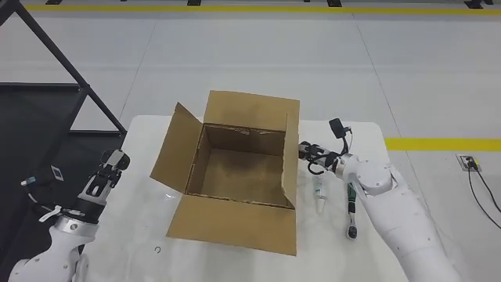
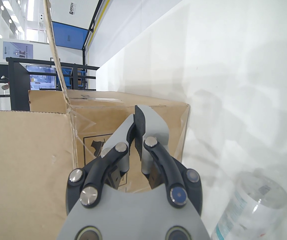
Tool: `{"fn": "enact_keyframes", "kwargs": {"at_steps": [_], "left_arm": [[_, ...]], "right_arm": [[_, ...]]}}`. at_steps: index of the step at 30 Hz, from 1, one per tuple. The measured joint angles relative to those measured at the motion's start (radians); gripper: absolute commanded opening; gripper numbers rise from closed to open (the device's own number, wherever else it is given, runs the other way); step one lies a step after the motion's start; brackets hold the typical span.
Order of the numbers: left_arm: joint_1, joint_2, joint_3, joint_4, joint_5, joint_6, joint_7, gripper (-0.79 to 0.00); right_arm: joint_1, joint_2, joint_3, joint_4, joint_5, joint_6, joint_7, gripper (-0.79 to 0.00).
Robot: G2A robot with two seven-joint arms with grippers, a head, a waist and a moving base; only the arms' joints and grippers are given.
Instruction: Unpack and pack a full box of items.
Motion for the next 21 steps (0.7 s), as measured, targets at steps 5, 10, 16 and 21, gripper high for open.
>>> {"fn": "enact_keyframes", "kwargs": {"at_steps": [5,10,16,21], "left_arm": [[0.005,0.001,-0.006,-0.004,-0.012,-0.006,-0.002,-0.785],[0.001,0.001,-0.010,-0.013,-0.032,-0.015,0.010,-0.055],[-0.013,0.001,-0.015,-0.026,-0.064,-0.005,0.016,0.000],[-0.030,0.000,0.000,-0.037,-0.089,-0.007,0.017,0.000]], "right_arm": [[0.016,-0.004,-0.007,0.036,0.007,-0.043,-0.001,-0.785],[-0.007,0.014,0.030,0.013,-0.005,-0.078,-0.023,-0.785],[-0.158,0.073,0.148,-0.234,-0.078,-0.049,-0.017,-0.730],[-0.392,0.123,0.298,-0.620,-0.155,0.089,0.023,-0.508]]}}
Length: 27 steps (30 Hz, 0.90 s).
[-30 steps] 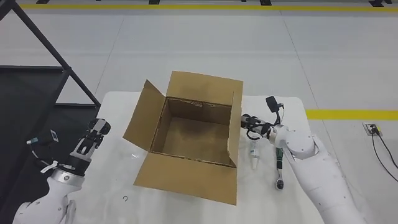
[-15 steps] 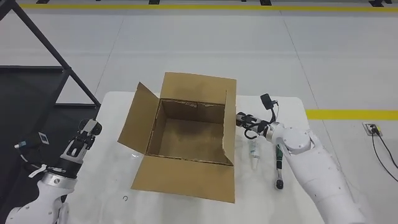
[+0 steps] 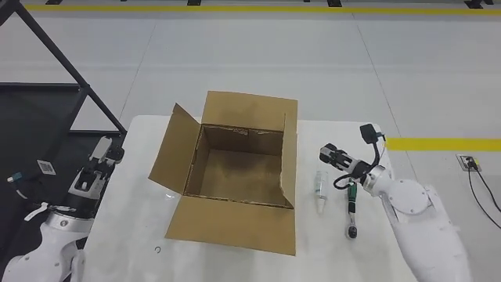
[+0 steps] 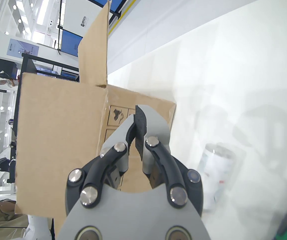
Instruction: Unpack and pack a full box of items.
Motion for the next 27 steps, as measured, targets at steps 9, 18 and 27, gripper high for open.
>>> {"fn": "enact_keyframes", "kwargs": {"at_steps": [9,18,27], "left_arm": [[-0.001,0.000,0.003,-0.001,-0.001,0.001,-0.002,0.000],[-0.001,0.000,0.003,-0.001,-0.001,0.001,-0.002,0.000],[0.016,0.000,-0.001,-0.013,0.014,0.001,0.005,0.000]], "right_arm": [[-0.251,0.027,0.135,-0.380,-0.039,0.131,0.036,0.000],[-0.249,0.027,0.134,-0.375,-0.039,0.130,0.035,0.000],[-0.281,0.035,0.167,-0.424,-0.065,0.078,0.021,0.000]]}}
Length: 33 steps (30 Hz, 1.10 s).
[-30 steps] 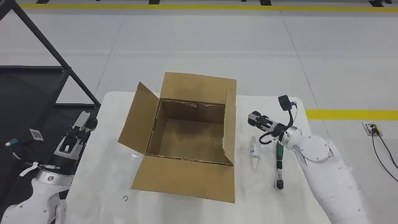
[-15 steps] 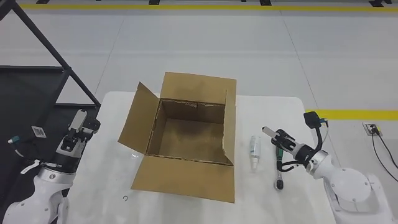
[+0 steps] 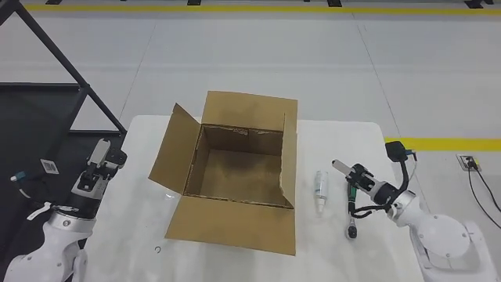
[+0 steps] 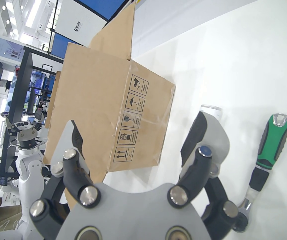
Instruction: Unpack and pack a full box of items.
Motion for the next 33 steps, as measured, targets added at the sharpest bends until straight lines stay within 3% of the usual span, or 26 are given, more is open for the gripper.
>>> {"fn": "enact_keyframes", "kwargs": {"at_steps": [7,14,17,26,33], "left_arm": [[0.101,-0.002,-0.097,-0.011,0.022,-0.032,0.080,0.000],[0.240,-0.014,-0.186,0.011,-0.051,-0.080,0.163,0.000],[0.247,-0.015,-0.188,0.012,-0.053,-0.081,0.164,0.000],[0.246,-0.015,-0.188,0.012,-0.052,-0.080,0.163,0.000],[0.246,-0.015,-0.188,0.012,-0.052,-0.080,0.163,0.000]], "right_arm": [[-0.044,0.028,0.062,-0.099,-0.199,-0.120,0.086,0.000],[-0.017,0.046,-0.012,-0.106,-0.577,-0.133,0.148,0.000],[-0.017,0.047,-0.014,-0.107,-0.654,-0.131,0.149,0.000],[-0.020,0.047,-0.023,-0.111,-0.603,-0.122,0.144,0.000],[0.047,0.048,-0.178,-0.065,-0.931,-0.040,0.335,0.000]]}}
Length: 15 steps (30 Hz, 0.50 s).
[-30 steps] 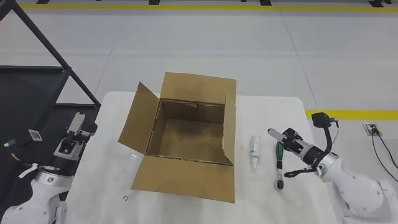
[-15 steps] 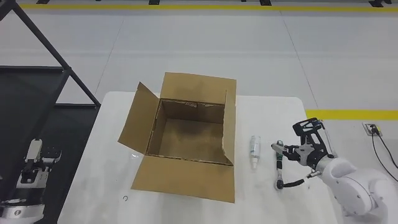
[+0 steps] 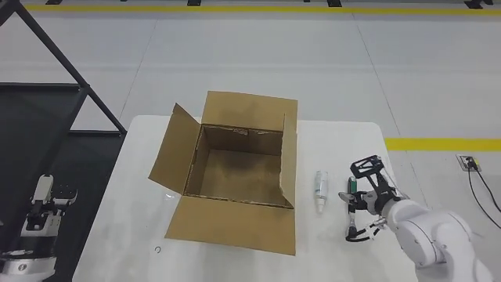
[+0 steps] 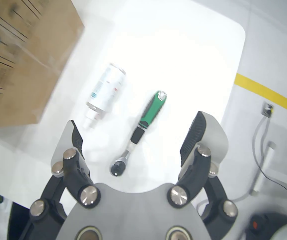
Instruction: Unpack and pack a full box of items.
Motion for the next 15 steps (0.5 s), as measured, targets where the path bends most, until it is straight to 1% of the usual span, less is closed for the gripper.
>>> {"fn": "enact_keyframes", "kwargs": {"at_steps": [3,6,7,10,13,14,15], "left_arm": [[0.000,0.000,0.000,0.000,0.000,0.000,0.000,0.000],[0.000,0.000,0.000,0.000,0.000,0.000,0.000,0.000],[0.000,0.000,0.000,0.000,0.000,0.000,0.000,0.000],[0.000,0.000,0.000,0.000,0.000,0.000,0.000,0.000],[0.000,0.000,0.000,0.000,0.000,0.000,0.000,0.000],[0.000,0.000,0.000,0.000,0.000,0.000,0.000,0.000],[0.000,0.000,0.000,0.000,0.000,0.000,0.000,0.000]], "right_arm": [[0.045,-0.005,-0.054,0.053,-0.056,0.033,0.075,0.000],[0.078,-0.010,-0.084,0.093,-0.056,0.049,0.117,-0.009],[0.085,-0.012,-0.088,0.104,-0.052,0.054,0.125,-0.065],[0.106,-0.015,-0.096,0.136,-0.028,0.064,0.148,-0.142],[0.123,-0.018,-0.100,0.174,-0.011,0.077,0.160,-0.182],[0.129,-0.020,-0.099,0.191,-0.001,0.084,0.161,-0.215],[0.135,-0.021,-0.098,0.206,0.009,0.089,0.161,-0.215]]}}
